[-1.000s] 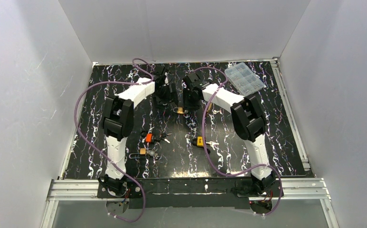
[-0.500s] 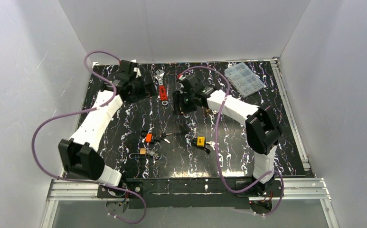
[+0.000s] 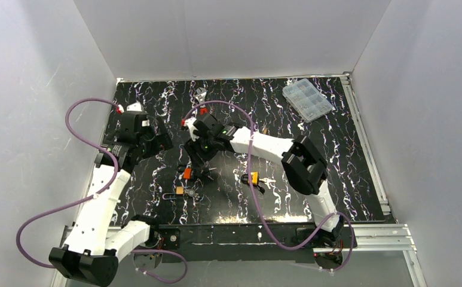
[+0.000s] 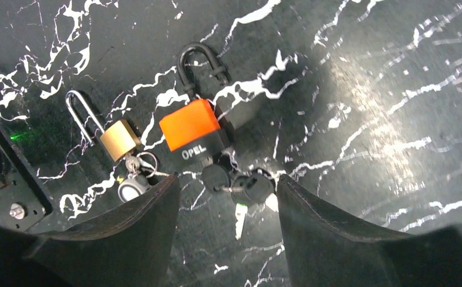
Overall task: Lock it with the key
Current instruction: Pick up the lock from the center of the board.
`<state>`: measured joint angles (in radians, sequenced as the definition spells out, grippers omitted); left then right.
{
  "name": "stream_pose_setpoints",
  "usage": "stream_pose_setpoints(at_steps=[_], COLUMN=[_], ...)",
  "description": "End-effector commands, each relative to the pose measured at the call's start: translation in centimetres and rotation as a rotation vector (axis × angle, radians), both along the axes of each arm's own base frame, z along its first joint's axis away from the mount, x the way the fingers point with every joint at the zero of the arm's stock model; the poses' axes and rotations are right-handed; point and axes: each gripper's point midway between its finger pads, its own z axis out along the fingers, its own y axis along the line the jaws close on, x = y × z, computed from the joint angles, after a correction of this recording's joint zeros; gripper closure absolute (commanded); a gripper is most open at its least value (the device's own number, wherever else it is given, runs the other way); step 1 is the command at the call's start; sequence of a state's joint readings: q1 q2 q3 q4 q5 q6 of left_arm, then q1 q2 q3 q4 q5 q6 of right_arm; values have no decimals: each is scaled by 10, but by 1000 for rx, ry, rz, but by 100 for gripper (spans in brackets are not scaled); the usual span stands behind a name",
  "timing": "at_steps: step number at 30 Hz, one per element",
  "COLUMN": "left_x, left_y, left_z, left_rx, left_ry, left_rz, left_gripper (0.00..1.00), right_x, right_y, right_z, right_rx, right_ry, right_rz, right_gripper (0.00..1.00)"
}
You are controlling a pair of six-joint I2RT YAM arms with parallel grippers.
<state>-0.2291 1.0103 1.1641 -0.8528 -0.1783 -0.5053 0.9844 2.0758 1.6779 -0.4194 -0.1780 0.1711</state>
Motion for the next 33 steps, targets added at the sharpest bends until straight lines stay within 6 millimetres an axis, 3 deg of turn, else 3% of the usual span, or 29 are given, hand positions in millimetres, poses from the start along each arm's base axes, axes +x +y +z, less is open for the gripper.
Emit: stream_pose_setpoints(at_steps=[1,5,11,28,33], left_x=[-15,-19,-14,2,5], left_y=[19,23,24,2,-4], left_z=[-20,-31,-24,-19,-15], left_rx=[74,76,1,-183,-222], left_ry=[52,78,75,78,70], left_rz=[27,30,45,9,-3], left_gripper=[2,2,2,2,2], right_x=[-3,-7,-21,-34,-32], right_y=[24,37,48,40,34], right_z=[5,-7,-24,-58,-67], right_rx=[17,2,-34,-170,-204], right_ry=[-52,-36,-22,-116,-149], right_rz=[100,137,188,209,189], right_gripper=[32,30,29,29,39])
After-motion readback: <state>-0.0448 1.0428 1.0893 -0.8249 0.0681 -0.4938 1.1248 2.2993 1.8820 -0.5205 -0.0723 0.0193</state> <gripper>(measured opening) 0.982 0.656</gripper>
